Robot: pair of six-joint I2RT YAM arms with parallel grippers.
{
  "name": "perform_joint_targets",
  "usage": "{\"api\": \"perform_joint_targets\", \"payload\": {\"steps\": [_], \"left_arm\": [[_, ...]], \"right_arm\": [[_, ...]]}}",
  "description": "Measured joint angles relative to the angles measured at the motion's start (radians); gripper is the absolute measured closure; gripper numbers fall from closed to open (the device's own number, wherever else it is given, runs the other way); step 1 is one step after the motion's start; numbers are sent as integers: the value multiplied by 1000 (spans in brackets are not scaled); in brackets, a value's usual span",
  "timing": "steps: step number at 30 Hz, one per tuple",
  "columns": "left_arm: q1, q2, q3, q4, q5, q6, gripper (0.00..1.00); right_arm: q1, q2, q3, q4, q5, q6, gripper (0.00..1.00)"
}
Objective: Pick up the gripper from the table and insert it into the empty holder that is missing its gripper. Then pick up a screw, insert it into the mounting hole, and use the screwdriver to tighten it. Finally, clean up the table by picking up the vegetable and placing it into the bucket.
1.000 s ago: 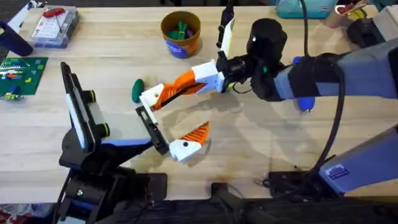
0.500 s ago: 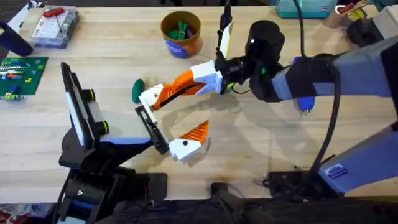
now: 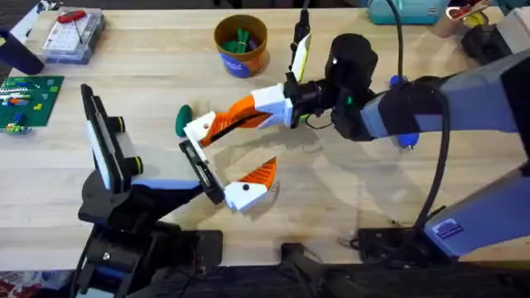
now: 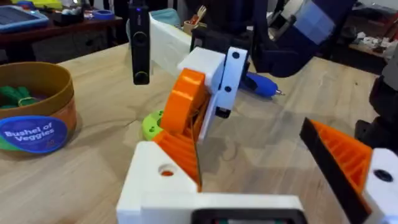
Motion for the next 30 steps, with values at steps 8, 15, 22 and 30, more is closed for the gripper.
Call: {"api": "perform_joint_targets", "payload": {"steps": [8, 15, 22, 30], "left_arm": [[0, 0, 0, 0, 5, -6, 4], [0, 0, 0, 0, 5, -7, 4], [0, 0, 0, 0, 5, -6, 4], [0, 0, 0, 0, 9, 5, 4]], "right_arm": [[1, -14, -18, 0, 14, 0, 994], [2, -16, -19, 0, 19, 16, 994], [2, -24, -19, -6, 19, 21, 994], [2, -52, -19, -60, 22, 13, 994]]}}
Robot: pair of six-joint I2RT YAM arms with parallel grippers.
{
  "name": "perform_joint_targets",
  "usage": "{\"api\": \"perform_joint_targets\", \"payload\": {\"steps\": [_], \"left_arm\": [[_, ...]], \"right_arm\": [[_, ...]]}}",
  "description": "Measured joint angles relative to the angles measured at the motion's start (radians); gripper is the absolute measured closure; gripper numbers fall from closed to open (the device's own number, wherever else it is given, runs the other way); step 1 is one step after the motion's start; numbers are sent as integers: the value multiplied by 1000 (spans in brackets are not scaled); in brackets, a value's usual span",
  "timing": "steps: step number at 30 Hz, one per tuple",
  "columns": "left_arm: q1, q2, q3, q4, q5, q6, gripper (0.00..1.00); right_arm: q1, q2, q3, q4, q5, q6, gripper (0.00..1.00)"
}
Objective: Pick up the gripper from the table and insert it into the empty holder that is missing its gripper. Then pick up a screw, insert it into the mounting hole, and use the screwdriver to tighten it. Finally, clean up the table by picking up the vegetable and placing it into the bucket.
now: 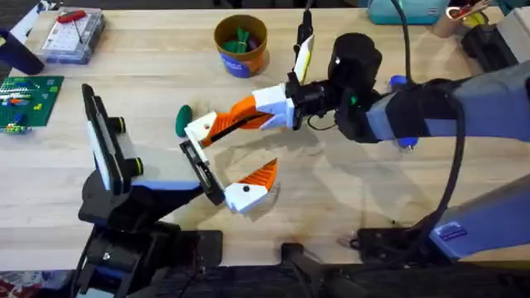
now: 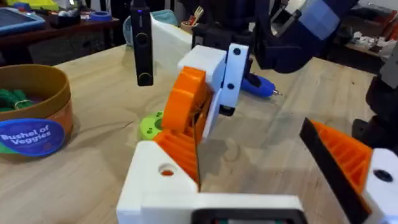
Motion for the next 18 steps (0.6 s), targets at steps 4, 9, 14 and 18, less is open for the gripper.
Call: {"api": "perform_joint_targets", "payload": {"steps": [4, 9, 14, 18], "left_arm": [[0, 0, 0, 0, 1, 2, 4], [0, 0, 0, 0, -4, 4, 4], [0, 0, 0, 0, -8, 3, 4], [0, 0, 0, 0, -12, 2, 4]], "right_arm": [[0, -3, 0, -8, 0, -11, 994], [3, -4, 9, -16, 2, -20, 994], [5, -3, 16, -48, 4, -32, 994], [8, -3, 19, -54, 7, -46, 994]]}}
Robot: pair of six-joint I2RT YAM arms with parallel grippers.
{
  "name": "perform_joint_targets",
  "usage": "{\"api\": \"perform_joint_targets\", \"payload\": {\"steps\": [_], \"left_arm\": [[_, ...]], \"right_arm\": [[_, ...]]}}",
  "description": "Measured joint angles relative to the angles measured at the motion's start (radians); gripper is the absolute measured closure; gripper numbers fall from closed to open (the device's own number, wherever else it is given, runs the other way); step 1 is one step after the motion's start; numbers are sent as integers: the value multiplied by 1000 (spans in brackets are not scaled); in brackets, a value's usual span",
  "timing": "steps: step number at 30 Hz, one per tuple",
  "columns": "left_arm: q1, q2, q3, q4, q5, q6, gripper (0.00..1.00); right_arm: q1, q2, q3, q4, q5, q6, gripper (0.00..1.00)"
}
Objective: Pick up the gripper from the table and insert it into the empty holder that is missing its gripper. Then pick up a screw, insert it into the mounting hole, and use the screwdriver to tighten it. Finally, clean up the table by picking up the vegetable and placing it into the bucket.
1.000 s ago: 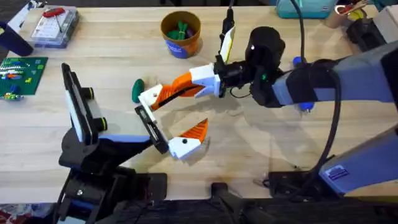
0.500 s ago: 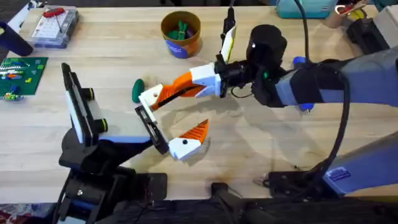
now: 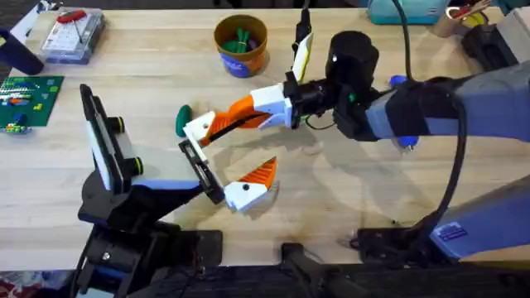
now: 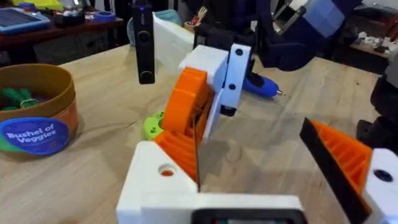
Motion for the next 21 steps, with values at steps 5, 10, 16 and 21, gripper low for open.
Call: {"api": "perform_joint_targets", "payload": {"steps": [5, 10, 16, 21], "left_arm": [[0, 0, 0, 0, -1, 0, 4], [2, 0, 0, 0, -1, 0, 4], [-1, 0, 0, 1, 14, 8, 4], [-2, 0, 0, 0, 27, 9, 4]], "right_arm": [[1, 0, 2, -2, 0, -7, 994], [1, 0, 2, -3, 1, -14, 994], [12, 0, 2, -16, 14, -19, 521], [19, 0, 2, -16, 21, -24, 12]]}}
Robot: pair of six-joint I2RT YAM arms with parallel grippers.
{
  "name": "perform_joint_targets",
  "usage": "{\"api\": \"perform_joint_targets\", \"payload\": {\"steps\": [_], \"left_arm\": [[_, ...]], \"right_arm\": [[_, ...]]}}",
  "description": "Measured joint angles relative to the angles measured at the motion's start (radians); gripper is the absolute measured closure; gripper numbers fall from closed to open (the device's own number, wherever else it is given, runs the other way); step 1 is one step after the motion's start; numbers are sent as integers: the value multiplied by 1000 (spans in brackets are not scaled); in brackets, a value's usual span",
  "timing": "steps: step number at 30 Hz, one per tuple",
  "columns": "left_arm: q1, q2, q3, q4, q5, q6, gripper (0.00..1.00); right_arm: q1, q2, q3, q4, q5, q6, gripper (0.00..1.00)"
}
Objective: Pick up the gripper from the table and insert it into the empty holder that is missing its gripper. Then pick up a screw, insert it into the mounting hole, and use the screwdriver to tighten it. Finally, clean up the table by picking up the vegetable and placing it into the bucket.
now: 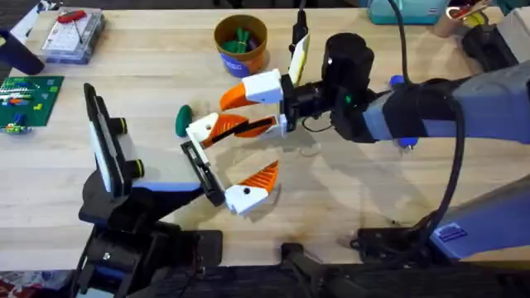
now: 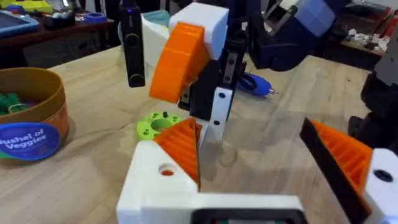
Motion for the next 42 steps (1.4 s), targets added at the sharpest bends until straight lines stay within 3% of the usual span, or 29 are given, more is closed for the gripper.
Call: {"api": "perform_joint_targets", "payload": {"steps": [10, 13, 19, 25, 30, 35, 36, 42], "left_arm": [[0, 0, 0, 0, 3, 0, 4], [0, 0, 0, 0, 3, 0, 4], [0, 0, 0, -1, 6, 0, 4], [0, 0, 0, -1, 6, 0, 4], [0, 0, 0, -1, 6, 1, 4], [0, 0, 0, -1, 6, 0, 4], [0, 0, 0, -1, 6, 1, 4], [0, 0, 0, -1, 6, 1, 4]], "right_arm": [[-6, 0, 0, -3, 5, -24, 7], [-28, -23, 3, -103, 9, -90, 6], [-117, -146, 117, -771, 33, -416, 5], [-226, -236, 301, -1288, 118, -808, 6], [-286, -315, 475, -1656, 305, -1068, 5], [-293, -376, 612, -1986, 605, -1259, 5], [-293, -394, 674, -2098, 756, -1336, 5], [-304, -424, 729, -2188, 957, -1405, 6]]}}
